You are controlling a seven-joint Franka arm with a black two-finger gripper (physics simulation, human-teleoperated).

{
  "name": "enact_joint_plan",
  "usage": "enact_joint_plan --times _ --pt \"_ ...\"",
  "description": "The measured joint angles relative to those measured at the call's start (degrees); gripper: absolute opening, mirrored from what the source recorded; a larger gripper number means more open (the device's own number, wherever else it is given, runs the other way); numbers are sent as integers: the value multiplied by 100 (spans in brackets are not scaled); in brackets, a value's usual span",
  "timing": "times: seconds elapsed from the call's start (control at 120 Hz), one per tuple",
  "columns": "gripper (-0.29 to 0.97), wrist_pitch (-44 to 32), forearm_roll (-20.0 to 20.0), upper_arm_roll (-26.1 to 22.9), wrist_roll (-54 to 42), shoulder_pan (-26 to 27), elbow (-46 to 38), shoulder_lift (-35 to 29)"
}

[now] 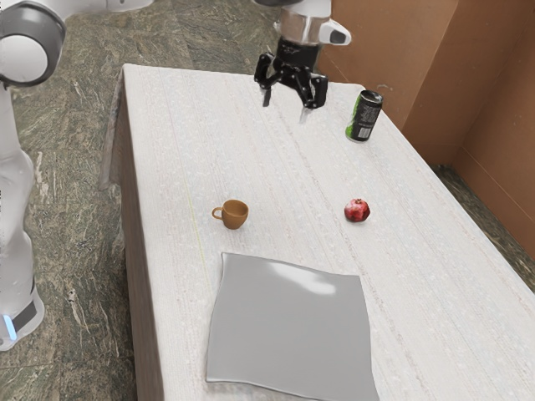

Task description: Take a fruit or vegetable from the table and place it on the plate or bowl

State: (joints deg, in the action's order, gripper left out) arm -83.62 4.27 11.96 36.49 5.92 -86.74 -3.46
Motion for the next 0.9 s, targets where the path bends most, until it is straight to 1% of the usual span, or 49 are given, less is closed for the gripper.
enact_joint_plan --times 0.1,0.2,0.25,0.358,0.458,0.533,0.575,0.625,0.717,0.8,0.875,0.9 --pt "68 128 49 20 1350 -334 5 17" --pt "68 209 75 10 2492 -340 73 128" --pt "68 236 81 -92 2997 -356 92 165" --pt "68 276 96 -209 3950 -131 104 217" --pt "68 284 182 -269 4595 166 221 364" --pt "68 281 200 -251 4915 398 507 717" --pt "68 278 172 -230 4924 462 688 846" --pt "68 262 51 -242 4819 385 976 1016" --pt "68 110 -134 -269 4268 268 1196 1160" --pt "68 -58 -220 -278 3443 317 1266 1205" --pt "68 -279 -263 -240 2386 298 1281 1249" --pt "68 -389 -272 -234 1990 273 1363 1398"
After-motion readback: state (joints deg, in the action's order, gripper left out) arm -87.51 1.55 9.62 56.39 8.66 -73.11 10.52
